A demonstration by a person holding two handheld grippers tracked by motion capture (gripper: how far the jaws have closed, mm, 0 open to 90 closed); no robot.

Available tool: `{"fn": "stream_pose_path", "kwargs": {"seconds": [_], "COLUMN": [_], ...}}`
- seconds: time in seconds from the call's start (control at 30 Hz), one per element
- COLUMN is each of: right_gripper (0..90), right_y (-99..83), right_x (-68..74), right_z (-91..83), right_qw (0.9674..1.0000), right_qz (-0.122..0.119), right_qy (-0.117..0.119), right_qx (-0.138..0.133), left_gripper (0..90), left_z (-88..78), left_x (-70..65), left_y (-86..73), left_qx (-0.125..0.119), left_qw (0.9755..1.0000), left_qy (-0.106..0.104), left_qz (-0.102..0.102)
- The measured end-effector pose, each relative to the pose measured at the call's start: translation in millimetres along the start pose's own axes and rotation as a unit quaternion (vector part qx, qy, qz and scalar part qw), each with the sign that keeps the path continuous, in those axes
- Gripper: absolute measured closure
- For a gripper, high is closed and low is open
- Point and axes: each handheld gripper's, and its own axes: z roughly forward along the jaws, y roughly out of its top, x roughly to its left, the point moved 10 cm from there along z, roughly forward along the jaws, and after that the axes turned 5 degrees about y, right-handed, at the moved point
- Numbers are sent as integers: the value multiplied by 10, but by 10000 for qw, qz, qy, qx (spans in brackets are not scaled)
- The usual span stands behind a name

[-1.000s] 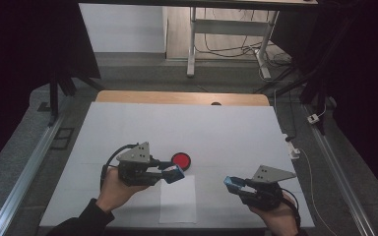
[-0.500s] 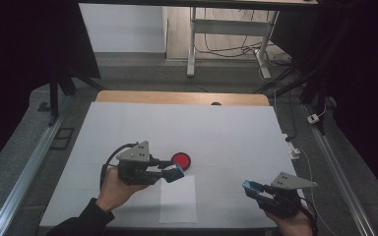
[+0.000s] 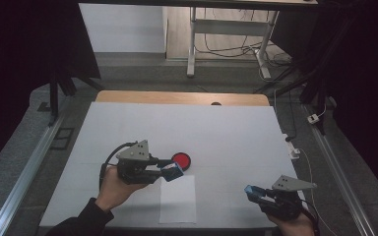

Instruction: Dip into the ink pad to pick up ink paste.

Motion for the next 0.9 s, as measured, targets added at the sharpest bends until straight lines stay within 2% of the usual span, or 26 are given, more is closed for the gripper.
{"fn": "stream_pose_path", "kwargs": {"seconds": [0.17, 0.43, 0.73, 0.9], "right_gripper": [686, 686, 686, 686], "right_y": [1, -9, -8, -2], "right_x": [19, 25, 50, 54], "right_z": [1, 2, 6, 3], "right_qw": [9999, 9999, 9998, 9998], "right_qz": [2, -46, -119, -84], "right_qy": [110, 104, 144, 206], "right_qx": [-28, 28, 31, -11], "left_gripper": [705, 705, 704, 704], "left_z": [32, 118, 158, 190], "left_x": [55, 95, 248, 320], "left_y": [-13, -27, -3, 56], "left_qx": [73, 341, 431, 424], "left_qw": [9999, 9994, 9986, 9986], "left_qy": [5, -2, 231, 269], "left_qz": [-137, -101, -177, -181]}}
